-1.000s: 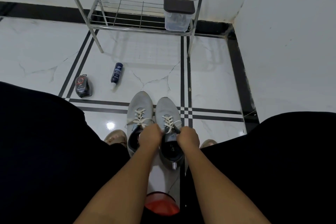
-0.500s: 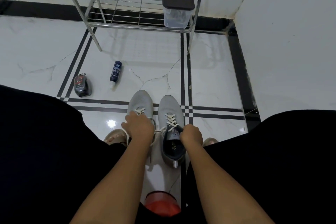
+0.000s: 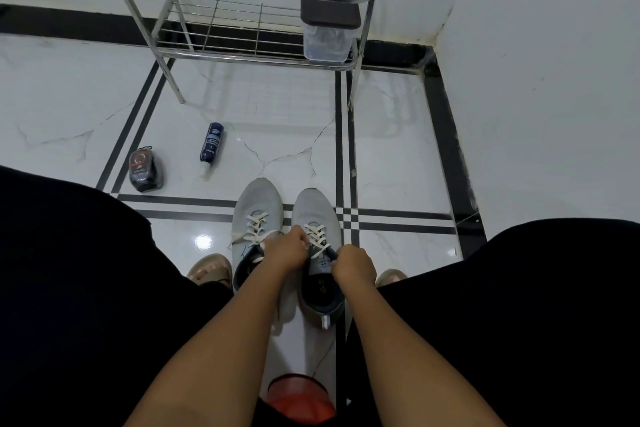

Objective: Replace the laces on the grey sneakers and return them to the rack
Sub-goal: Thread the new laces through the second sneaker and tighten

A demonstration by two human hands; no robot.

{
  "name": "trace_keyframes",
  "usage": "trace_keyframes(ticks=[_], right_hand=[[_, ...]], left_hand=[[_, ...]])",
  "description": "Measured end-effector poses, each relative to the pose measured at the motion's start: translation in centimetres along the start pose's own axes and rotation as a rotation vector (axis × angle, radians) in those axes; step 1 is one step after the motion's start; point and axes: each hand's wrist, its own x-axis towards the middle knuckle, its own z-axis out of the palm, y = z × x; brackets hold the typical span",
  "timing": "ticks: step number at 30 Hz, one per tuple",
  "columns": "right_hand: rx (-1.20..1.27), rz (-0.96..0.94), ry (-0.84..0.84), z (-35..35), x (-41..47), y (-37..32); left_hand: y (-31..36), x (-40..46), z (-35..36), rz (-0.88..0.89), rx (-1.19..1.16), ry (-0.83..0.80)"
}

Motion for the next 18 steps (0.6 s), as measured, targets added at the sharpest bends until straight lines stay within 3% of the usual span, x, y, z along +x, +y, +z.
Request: trace_keyframes(ticks=[5,11,13,15,18], right_hand=[[-0.002,-0.006,-0.007,-0.1,-0.1,0.0],[0.172,-0.068,-0.016,-1.5,-0.4,-1.0],[0.412,-0.098,0.029,-3.2,-0.8,-2.1],[0.801,-0.074,0.039,-5.4,-1.2,-3.2],[1.192,-0.064,-0.078,-8.2,-2.0,-4.1]], left_hand=[[1.1,-0.3,-3.0,-0.13,-0.613,-0.167],[3.5,-2.6,-7.8,0.087,-0.708,-0.196],[4.2,-3.0,-8.8,0.121,-0.74,-0.176],[4.7,-3.3,-9.1,0.151,-0.795,-0.138],[5.2,-3.8,-9.1,0.158,-0.815,-0.079]])
